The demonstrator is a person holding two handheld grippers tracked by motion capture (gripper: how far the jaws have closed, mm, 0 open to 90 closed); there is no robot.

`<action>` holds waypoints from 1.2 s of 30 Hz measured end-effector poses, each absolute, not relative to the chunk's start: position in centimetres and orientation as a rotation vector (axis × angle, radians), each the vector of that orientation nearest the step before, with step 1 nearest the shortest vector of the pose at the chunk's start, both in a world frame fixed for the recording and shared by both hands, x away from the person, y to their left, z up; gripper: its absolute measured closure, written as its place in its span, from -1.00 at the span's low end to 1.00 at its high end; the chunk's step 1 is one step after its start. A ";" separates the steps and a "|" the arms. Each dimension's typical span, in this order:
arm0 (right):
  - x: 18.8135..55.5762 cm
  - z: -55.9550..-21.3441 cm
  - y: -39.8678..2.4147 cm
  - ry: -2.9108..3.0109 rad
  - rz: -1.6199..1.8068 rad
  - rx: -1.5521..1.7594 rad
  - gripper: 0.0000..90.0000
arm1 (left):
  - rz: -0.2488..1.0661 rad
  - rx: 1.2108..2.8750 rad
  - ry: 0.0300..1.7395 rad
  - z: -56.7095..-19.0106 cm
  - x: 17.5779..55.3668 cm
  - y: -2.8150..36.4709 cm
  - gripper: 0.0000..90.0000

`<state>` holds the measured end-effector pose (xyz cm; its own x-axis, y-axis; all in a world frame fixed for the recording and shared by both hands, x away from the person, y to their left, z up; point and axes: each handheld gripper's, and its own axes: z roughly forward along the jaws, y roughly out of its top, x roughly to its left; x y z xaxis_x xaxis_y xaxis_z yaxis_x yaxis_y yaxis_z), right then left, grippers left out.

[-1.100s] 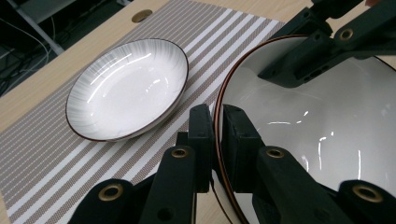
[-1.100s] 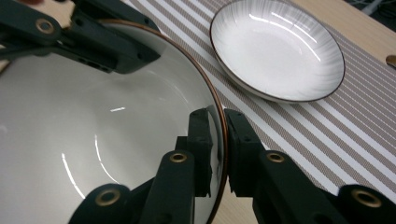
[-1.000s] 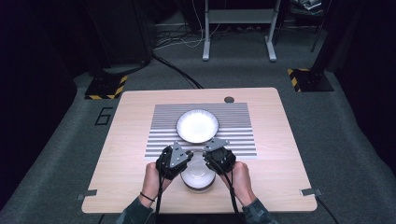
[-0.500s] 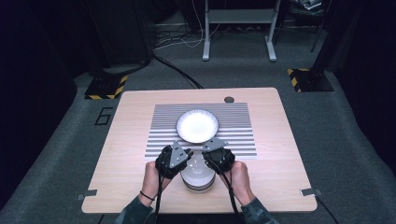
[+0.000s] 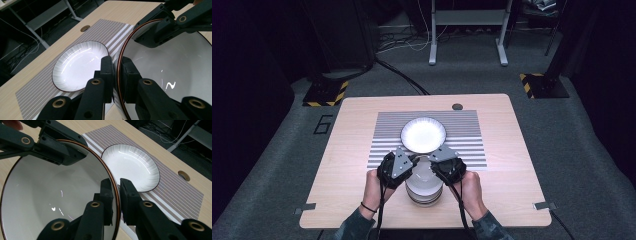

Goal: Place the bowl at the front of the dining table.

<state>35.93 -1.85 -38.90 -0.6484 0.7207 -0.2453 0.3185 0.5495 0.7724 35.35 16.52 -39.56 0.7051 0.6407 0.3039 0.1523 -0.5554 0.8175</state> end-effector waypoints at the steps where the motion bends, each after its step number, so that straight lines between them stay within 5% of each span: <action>1: 35.9 -38.8 -1.8 2.236 0.960 0.837 0.80 | 0.760 2.091 0.600 -39.5 35.4 16.6 0.82; 36: 38.2 -36.0 -1.4 2.188 0.970 0.824 0.82 | 0.733 2.079 0.601 -36.4 38.6 17.1 0.80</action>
